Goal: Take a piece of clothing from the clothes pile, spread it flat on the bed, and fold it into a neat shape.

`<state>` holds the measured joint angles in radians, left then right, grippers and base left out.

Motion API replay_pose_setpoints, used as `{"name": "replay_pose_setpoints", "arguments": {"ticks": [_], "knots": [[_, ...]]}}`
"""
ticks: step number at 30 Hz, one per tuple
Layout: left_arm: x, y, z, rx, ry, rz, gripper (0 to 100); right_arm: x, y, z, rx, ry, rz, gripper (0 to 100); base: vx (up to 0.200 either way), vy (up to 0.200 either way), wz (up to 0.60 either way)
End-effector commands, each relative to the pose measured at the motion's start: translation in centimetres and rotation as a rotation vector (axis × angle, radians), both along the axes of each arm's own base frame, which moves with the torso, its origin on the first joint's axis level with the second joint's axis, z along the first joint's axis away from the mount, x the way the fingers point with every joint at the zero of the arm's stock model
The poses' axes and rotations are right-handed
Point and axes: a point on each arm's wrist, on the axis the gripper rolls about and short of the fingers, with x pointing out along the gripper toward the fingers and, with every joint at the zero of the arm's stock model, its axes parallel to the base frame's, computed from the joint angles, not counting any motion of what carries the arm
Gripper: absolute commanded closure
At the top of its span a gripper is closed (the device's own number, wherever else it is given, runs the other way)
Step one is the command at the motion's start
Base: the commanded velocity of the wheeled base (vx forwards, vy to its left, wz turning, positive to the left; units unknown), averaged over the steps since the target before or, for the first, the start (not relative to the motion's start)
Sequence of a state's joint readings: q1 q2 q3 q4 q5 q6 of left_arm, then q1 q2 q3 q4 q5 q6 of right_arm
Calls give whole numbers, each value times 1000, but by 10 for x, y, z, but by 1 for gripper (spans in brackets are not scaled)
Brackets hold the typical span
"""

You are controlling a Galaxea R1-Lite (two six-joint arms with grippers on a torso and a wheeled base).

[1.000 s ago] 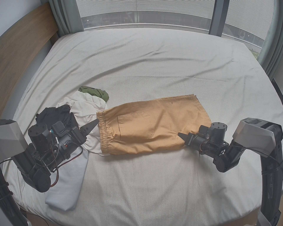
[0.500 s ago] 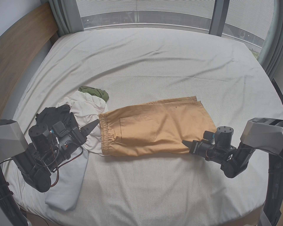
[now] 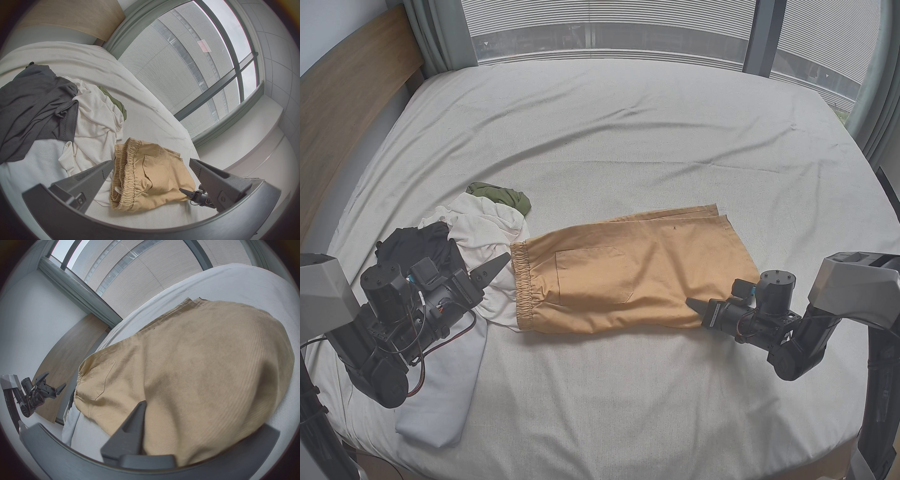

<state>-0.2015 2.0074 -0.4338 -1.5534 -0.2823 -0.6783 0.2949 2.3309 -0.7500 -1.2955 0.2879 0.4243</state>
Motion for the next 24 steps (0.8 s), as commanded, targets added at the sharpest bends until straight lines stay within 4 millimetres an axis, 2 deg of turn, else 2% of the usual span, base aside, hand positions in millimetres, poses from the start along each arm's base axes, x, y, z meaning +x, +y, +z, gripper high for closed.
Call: {"name": "replay_pose_setpoints", "arguments": {"ticks": [1, 8, 16, 17, 24], "knots": [[0, 0, -1, 1, 1, -1, 0, 0, 2, -1, -14, 1, -41, 0, 0, 0, 0], [0, 0, 0, -1, 0, -1, 0, 12, -3, 4, -7, -3, -88, 0, 0, 0, 0], [0, 0, 0, -1, -1, -1, 0, 29, 4, 6, 18, -26, -144, 0, 0, 0, 0], [0, 0, 0, -1, -1, -1, 0, 29, 4, 5, 17, -24, -144, 100, 0, 0, 0], [0, 0, 1, -2, -3, -1, 0, 28, 6, 5, 17, -24, -142, 100, 0, 0, 0]]}}
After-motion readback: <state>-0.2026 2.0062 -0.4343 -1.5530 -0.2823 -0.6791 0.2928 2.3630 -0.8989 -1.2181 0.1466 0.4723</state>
